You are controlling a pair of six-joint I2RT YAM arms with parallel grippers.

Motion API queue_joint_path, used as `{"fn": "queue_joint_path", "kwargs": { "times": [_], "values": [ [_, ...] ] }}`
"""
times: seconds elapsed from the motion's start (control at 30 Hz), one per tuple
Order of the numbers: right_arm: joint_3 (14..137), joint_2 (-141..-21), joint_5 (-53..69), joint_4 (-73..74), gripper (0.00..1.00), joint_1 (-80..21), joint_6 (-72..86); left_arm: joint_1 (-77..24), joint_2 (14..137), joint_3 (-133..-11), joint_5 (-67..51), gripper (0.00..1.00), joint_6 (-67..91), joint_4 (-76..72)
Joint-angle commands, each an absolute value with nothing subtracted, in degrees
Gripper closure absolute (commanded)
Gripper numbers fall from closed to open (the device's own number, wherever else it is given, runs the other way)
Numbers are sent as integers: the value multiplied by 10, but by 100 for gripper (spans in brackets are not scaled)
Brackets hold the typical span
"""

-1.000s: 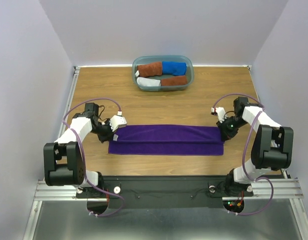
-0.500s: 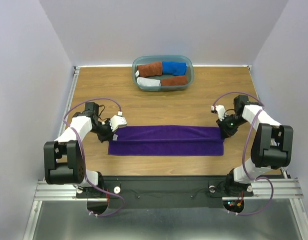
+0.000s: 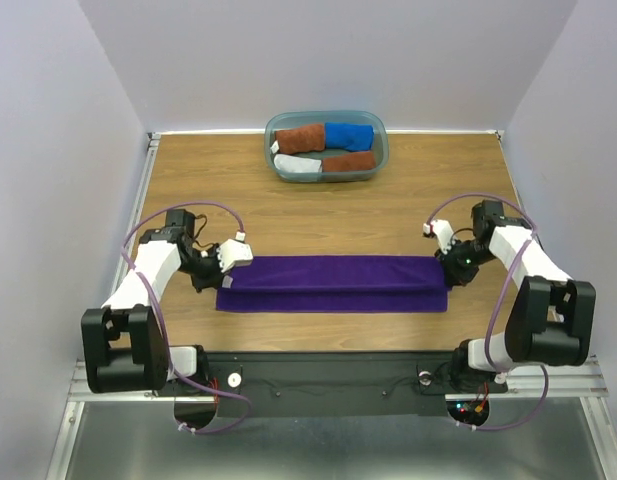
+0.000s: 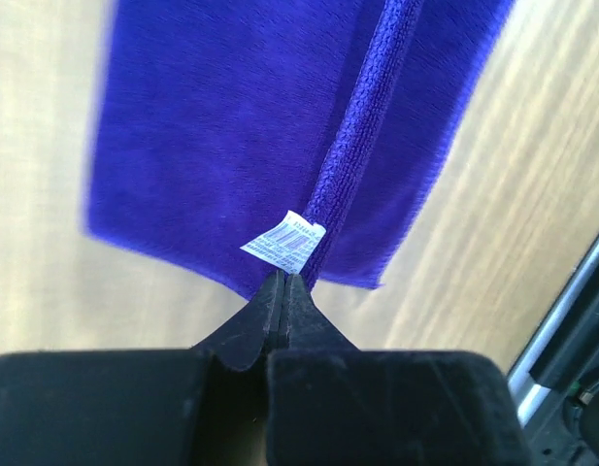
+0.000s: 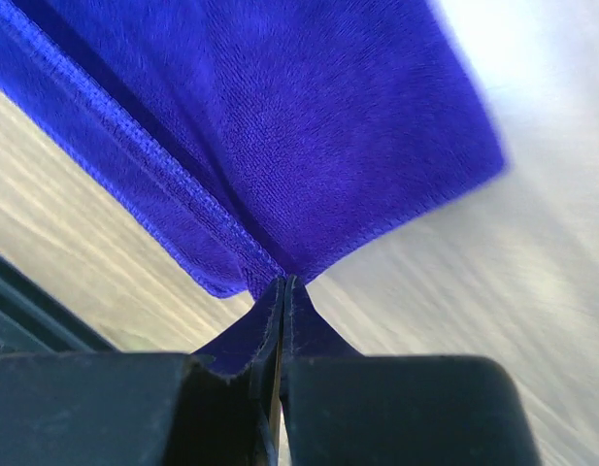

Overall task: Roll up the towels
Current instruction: Fold the towel

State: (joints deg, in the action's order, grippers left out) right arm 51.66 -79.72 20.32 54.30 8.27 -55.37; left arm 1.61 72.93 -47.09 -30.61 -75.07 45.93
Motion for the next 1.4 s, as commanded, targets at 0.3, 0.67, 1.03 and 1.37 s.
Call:
{"fn": "queue_joint_path", "kwargs": {
  "times": [0.3, 0.67, 1.03, 1.37],
  "values": [
    [475, -868, 177, 512, 99, 88, -574, 13, 779, -396, -237, 100, -751, 401],
    [546, -846, 179, 546, 99, 88, -562, 15, 776, -488, -276, 100, -748, 481],
    [558, -776, 181, 628, 99, 89, -602, 18, 712, -487, -253, 100, -812, 583],
    [499, -820, 163, 581, 99, 89, -611, 14, 734, -432, -214, 100, -803, 545]
  ]
}}
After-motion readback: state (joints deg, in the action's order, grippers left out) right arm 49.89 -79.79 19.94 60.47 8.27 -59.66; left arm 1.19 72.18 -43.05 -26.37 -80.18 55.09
